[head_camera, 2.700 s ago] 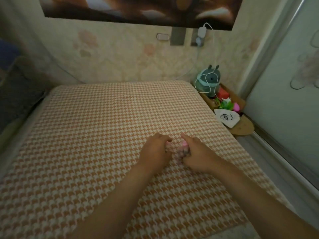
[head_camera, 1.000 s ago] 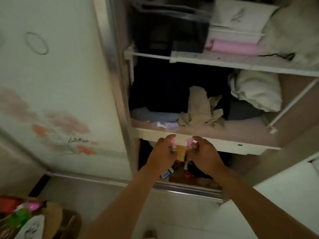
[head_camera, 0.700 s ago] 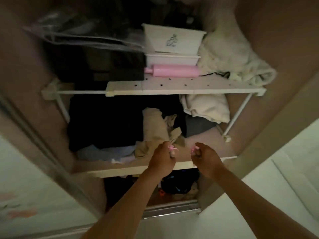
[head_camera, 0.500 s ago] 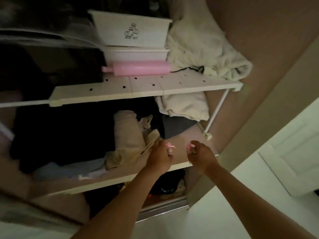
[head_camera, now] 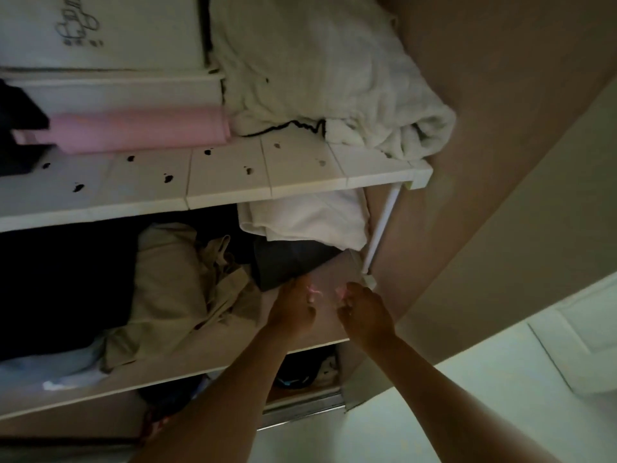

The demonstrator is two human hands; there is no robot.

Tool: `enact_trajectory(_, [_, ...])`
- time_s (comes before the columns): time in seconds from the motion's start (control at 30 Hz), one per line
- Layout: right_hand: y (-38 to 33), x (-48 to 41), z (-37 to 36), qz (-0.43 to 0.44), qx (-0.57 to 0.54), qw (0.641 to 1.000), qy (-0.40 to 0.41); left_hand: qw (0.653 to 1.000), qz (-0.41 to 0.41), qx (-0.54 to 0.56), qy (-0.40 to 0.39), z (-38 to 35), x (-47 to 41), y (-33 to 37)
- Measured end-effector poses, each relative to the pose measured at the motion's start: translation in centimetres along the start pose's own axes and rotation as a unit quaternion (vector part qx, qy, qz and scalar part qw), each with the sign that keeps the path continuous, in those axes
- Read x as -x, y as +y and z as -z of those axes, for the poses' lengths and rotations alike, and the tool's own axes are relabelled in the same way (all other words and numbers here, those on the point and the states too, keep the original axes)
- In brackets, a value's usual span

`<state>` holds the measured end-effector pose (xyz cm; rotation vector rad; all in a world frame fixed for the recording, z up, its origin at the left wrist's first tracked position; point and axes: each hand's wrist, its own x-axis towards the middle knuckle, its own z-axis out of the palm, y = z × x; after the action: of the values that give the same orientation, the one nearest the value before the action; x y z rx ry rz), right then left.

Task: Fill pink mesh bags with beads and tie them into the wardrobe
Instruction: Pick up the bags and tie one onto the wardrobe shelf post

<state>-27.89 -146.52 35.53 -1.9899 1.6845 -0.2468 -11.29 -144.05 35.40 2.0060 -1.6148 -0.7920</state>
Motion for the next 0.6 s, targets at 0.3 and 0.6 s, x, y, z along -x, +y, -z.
enact_trajectory(0.3, [-0.7,0.0,0.3,-0.006,0.001,0.999,-0.036,0.990,-0.087,-0.082,0.070,0.3,-0.1,2.0])
enact_trajectory(0.6, [-0.1,3.3,1.0,-0.112,0.019,0.993,0.023,0.993,-0.101,-0.012,-0.054,-1.9,0.0,3.3])
